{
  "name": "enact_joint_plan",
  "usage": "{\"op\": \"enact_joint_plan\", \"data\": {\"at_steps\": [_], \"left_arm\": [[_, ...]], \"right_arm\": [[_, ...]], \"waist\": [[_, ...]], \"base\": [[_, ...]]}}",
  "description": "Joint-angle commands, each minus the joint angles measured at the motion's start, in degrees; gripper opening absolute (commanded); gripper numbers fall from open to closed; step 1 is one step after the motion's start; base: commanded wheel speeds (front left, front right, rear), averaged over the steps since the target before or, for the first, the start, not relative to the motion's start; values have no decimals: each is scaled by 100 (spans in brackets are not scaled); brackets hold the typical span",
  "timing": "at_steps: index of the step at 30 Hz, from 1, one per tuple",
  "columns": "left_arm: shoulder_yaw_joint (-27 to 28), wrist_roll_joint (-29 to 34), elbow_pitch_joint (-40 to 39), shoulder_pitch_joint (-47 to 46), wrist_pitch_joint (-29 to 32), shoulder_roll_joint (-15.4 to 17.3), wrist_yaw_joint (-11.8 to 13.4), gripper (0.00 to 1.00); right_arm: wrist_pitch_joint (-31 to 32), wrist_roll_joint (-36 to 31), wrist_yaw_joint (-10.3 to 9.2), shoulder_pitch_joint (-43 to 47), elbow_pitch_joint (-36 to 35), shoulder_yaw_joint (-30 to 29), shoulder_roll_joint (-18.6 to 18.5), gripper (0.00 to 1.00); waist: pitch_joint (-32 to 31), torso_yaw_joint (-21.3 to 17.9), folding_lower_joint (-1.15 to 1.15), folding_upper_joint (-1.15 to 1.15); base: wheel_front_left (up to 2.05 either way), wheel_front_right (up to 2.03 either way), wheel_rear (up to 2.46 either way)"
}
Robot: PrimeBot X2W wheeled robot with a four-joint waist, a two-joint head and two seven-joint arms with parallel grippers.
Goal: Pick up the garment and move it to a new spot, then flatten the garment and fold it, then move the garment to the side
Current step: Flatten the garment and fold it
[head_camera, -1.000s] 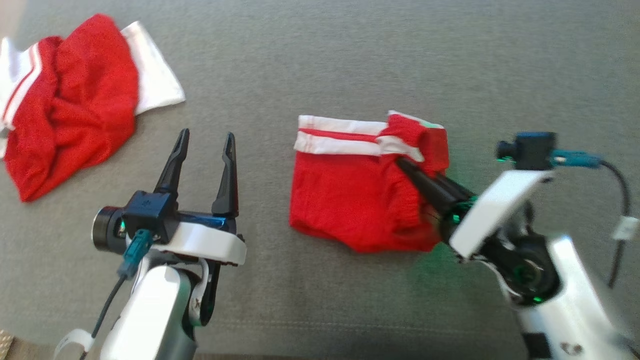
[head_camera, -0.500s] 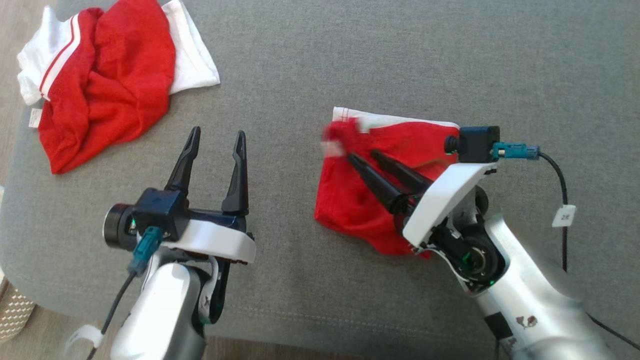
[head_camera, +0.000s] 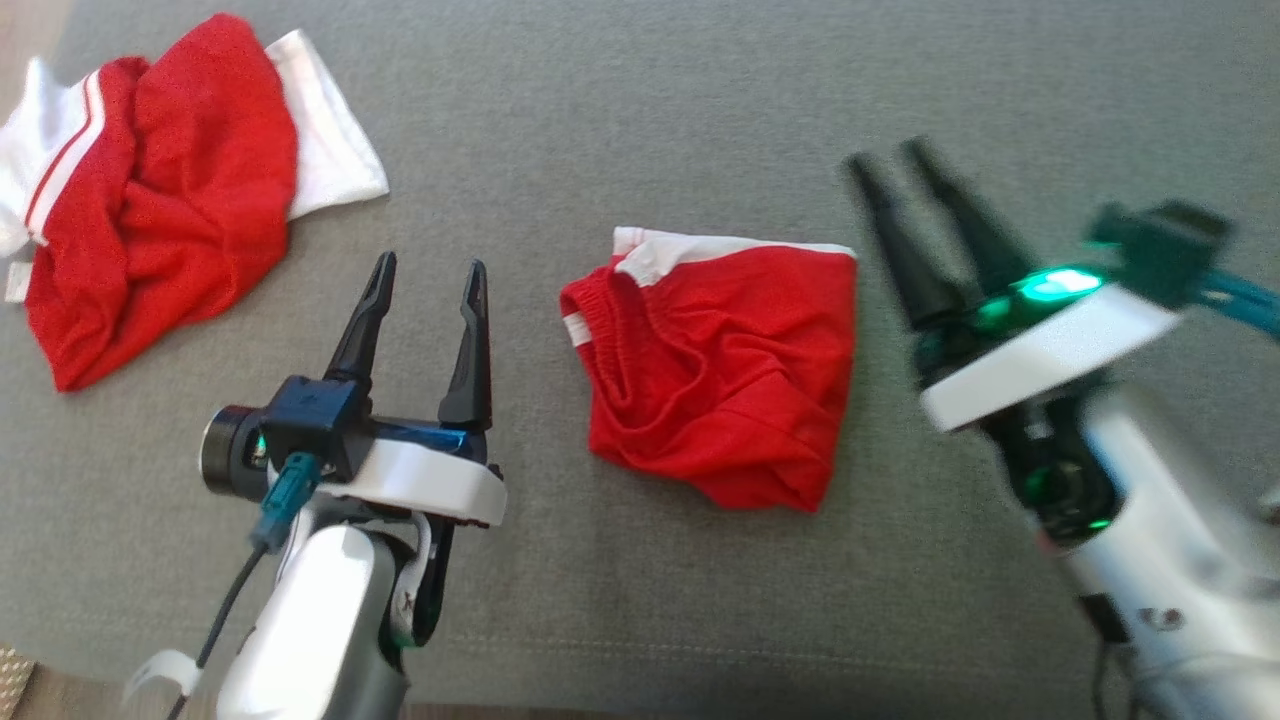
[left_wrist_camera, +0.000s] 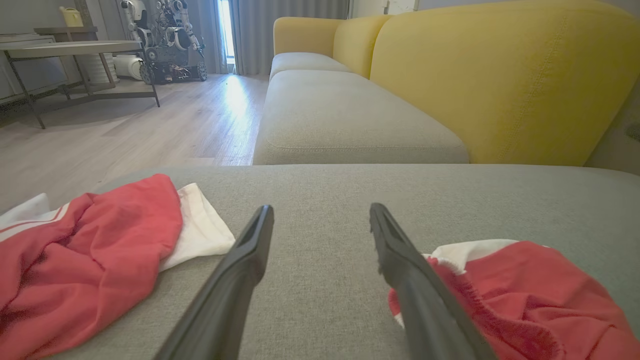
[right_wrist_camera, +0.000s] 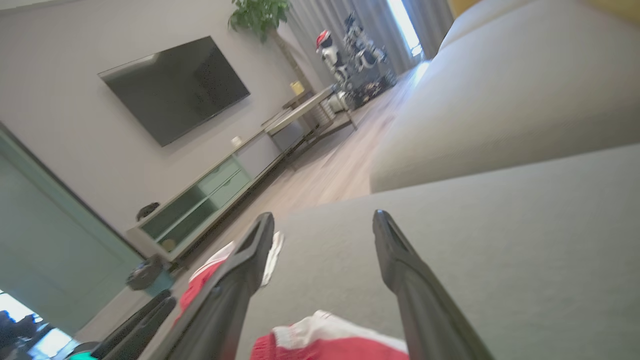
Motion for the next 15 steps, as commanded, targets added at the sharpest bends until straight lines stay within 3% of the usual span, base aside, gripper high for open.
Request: {"op": "enact_joint_plan", "data": {"at_steps": [1, 10, 15], "left_arm": [[251, 46, -172, -86, -69, 76, 6, 100], [381, 45, -174, 51, -69, 196, 54, 100], [410, 29, -170, 135, -67, 275, 72, 100]], "right_arm": [[-138, -146, 19, 145, -169, -64, -70, 100], [-539, -1483, 19, 1004, -128, -1606, -190, 100], [-441, -2401, 19, 1510, -434, -2258, 41, 100]], "waist": [[-57, -73, 0, 0], [-233, -413, 0, 0], [-340, -533, 0, 0]], "base": [[0, 0, 0], [0, 0, 0], [0, 0, 0]]}}
